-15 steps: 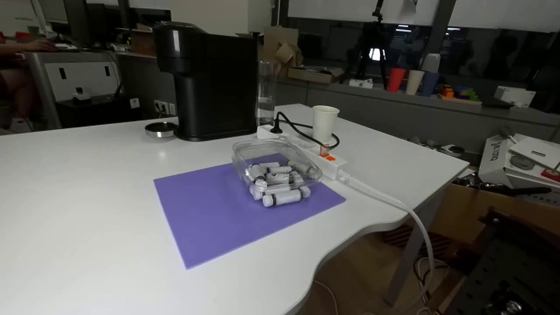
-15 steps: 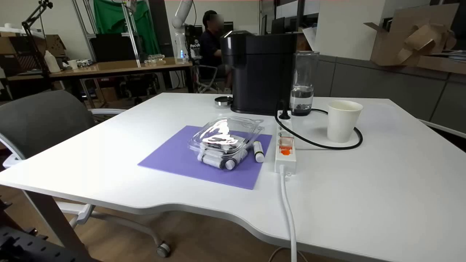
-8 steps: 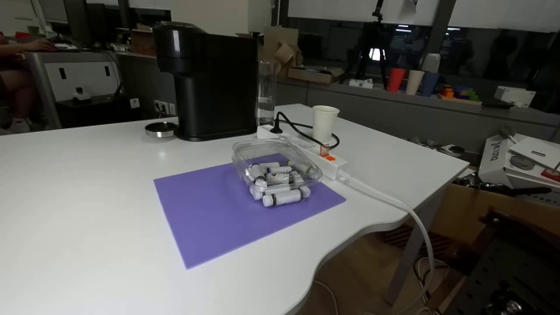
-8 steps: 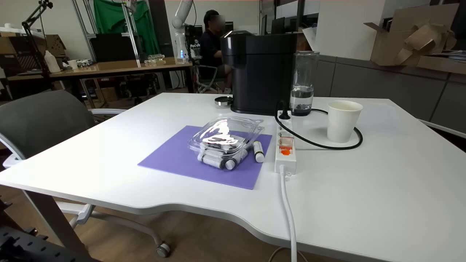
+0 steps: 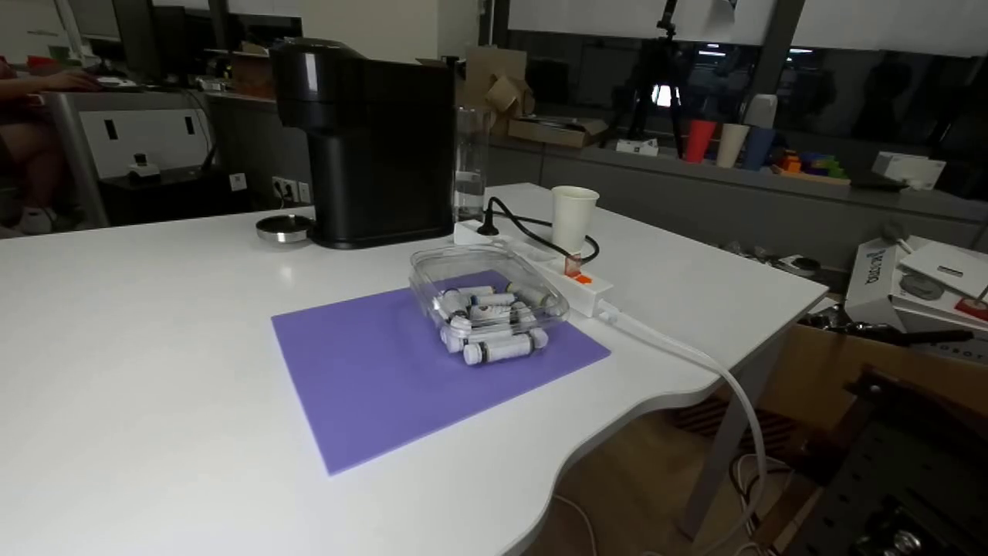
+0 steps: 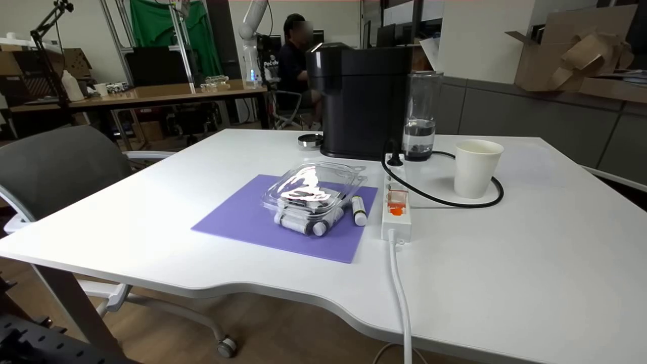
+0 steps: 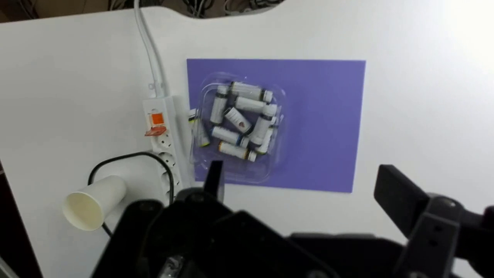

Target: Open the clear container, put the bottle on the table inside the clear container

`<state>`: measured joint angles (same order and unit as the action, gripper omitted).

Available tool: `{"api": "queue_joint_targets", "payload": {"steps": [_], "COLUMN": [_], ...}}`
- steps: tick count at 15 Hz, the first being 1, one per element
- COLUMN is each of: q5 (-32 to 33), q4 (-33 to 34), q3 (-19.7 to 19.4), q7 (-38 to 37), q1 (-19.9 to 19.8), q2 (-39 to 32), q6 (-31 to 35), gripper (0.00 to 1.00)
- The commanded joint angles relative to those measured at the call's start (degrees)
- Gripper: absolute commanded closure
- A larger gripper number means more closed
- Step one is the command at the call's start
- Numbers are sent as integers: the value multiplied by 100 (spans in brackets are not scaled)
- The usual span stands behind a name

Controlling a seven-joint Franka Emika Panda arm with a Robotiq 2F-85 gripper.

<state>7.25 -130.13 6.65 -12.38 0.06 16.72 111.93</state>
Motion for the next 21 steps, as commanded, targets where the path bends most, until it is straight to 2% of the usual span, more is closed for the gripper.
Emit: {"api": "queue_joint_targets", "payload": {"steps": [1, 5, 8, 9, 10, 15, 19, 21], "q5": [223, -326, -974, -1018, -850, -955, -1017, -1153], "q4": [-143, 89, 421, 579, 123, 430, 833, 1101], "q3": [-435, -1094, -1448, -1451, -1352, -1392, -1513, -1535], "q7": [211, 1894, 3482, 3530, 3179, 3485, 3020, 3088], "q1": [-270, -349, -352, -399, -406, -444, -632, -755], "q2": [-134, -704, -1270, -1385, -1039, -1378, -2116, -2543], "q6": [679, 1057, 861, 536, 963, 714, 1097, 1143], "gripper": [0, 0, 0, 0, 0, 0, 0, 0]}}
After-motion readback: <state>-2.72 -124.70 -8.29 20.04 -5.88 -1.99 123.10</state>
